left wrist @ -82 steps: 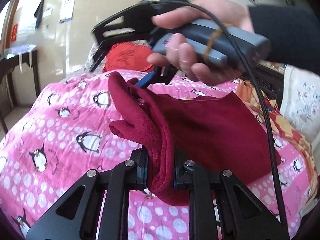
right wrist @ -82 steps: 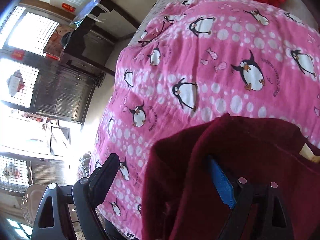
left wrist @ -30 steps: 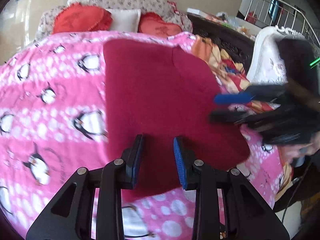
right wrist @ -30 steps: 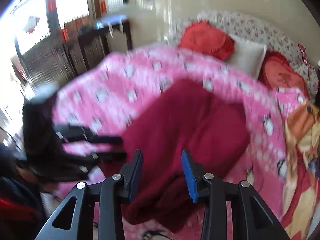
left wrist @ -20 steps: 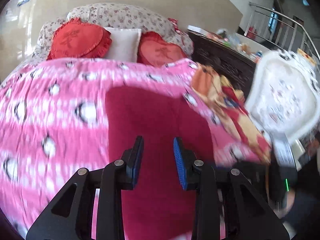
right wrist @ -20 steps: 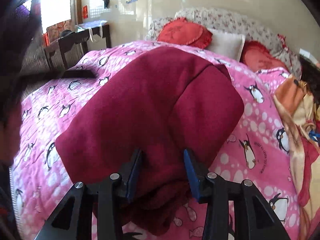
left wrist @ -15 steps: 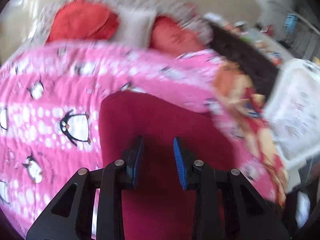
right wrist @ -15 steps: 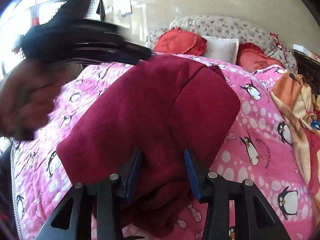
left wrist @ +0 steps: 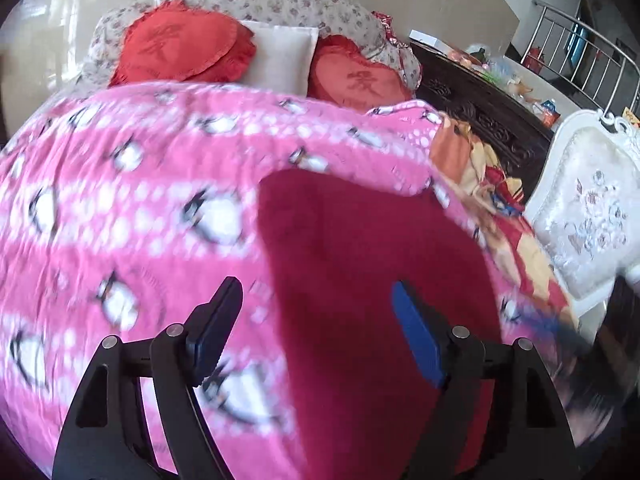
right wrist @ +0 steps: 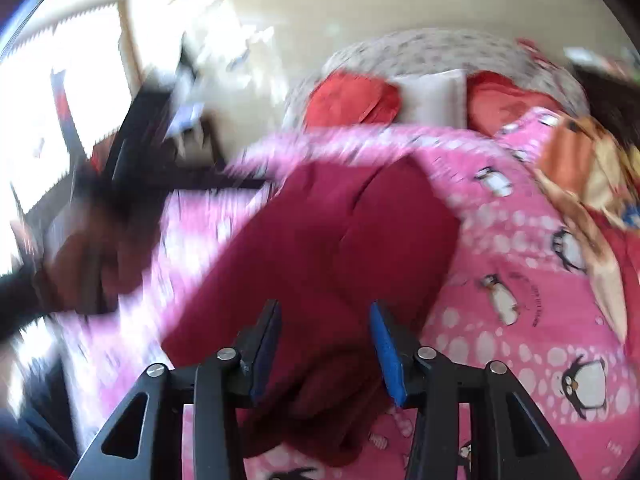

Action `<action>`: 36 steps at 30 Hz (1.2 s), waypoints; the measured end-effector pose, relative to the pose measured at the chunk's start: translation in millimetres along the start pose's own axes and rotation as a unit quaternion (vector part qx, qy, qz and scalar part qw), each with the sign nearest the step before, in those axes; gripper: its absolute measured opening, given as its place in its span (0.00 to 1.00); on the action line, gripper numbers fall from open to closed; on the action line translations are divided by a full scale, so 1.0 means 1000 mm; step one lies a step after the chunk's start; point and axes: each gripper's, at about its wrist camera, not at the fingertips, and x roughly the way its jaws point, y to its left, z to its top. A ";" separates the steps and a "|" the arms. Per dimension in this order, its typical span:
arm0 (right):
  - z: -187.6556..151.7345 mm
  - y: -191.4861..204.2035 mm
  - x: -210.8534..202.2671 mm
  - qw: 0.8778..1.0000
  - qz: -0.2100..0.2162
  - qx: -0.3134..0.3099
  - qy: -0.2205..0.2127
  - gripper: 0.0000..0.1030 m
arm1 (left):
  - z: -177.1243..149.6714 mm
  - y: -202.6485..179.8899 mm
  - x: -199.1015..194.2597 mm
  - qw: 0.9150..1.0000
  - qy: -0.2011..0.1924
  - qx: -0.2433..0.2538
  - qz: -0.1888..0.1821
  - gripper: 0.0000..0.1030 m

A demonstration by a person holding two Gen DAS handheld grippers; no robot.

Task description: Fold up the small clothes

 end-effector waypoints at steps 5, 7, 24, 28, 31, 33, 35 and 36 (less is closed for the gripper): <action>0.012 -0.039 0.031 0.995 0.008 0.093 0.028 0.79 | -0.038 0.023 0.014 0.992 0.040 -0.086 -0.088 0.76; 0.013 -0.045 0.050 0.991 0.053 0.121 0.036 0.79 | -0.045 0.024 0.023 0.986 0.051 -0.109 -0.115 0.76; 0.000 -0.047 0.071 0.976 0.092 0.180 0.081 0.31 | -0.041 0.003 0.010 0.991 0.022 -0.098 -0.087 0.34; 0.015 -0.015 0.059 0.974 0.119 0.181 0.061 0.29 | -0.039 0.011 -0.034 0.994 -0.004 -0.079 -0.070 0.33; 0.019 0.017 0.068 0.968 0.154 0.188 0.062 0.29 | -0.039 0.037 -0.075 0.996 -0.021 -0.077 -0.047 0.33; 0.020 0.041 0.078 0.963 0.182 0.191 0.064 0.29 | -0.039 0.058 -0.095 0.996 -0.021 -0.079 -0.030 0.34; 0.018 0.064 0.096 0.963 0.190 0.181 0.068 0.29 | -0.041 0.080 -0.103 0.997 -0.016 -0.078 -0.010 0.38; 0.014 0.070 0.109 0.961 0.188 0.189 0.077 0.30 | -0.044 0.088 -0.101 0.997 -0.009 -0.081 -0.003 0.39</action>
